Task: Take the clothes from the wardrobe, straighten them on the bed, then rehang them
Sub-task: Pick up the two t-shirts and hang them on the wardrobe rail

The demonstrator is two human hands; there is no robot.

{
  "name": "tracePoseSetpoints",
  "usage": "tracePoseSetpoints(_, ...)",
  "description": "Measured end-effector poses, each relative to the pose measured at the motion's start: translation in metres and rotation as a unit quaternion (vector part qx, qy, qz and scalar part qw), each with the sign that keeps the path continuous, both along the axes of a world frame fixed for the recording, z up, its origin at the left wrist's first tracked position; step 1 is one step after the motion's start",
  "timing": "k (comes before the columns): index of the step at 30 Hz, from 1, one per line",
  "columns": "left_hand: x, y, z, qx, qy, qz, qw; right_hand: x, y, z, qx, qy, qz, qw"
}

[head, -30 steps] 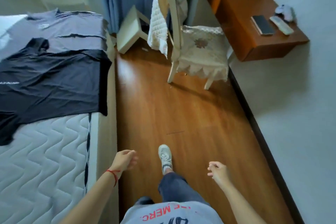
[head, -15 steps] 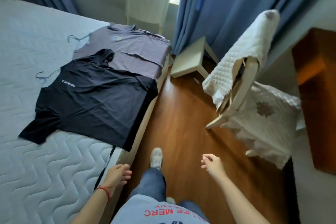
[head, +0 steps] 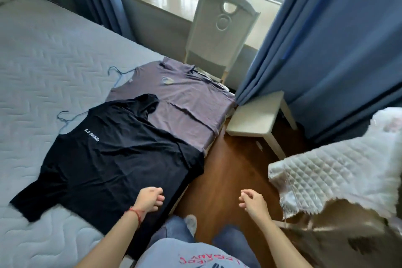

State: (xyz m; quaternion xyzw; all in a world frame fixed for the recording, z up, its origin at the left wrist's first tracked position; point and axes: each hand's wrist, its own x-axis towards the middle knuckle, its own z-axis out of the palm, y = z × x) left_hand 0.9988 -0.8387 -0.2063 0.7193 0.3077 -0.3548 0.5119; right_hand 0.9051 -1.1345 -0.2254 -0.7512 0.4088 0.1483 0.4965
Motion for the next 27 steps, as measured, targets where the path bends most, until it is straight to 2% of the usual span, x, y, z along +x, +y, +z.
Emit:
tracePoseSetpoints(6,0.077,-0.045,0.008,-0.007,-0.015,0.055,0.998,0.096,-0.054,-0.017,0.008,0.031,0.079,0.996)
tracePoseSetpoints(10,0.098,-0.066,0.0,0.007,-0.007,0.155,0.988,0.181,-0.093,-0.013,0.022,0.021,0.138,0.99)
tracePoseSetpoints(15,0.106,-0.101,0.003,0.007,0.016,0.282,0.959,0.294,-0.127,-0.003,0.03,-0.013,0.235,0.971)
tracePoseSetpoints(21,0.123,-0.114,0.013,0.007,-0.007,0.38,0.925,0.398,-0.105,0.004,0.041,-0.035,0.309,0.95)
tracePoseSetpoints(27,0.153,-0.086,0.008,0.016,-0.017,0.433,0.901,0.452,-0.048,-0.001,0.058,-0.033,0.373,0.925)
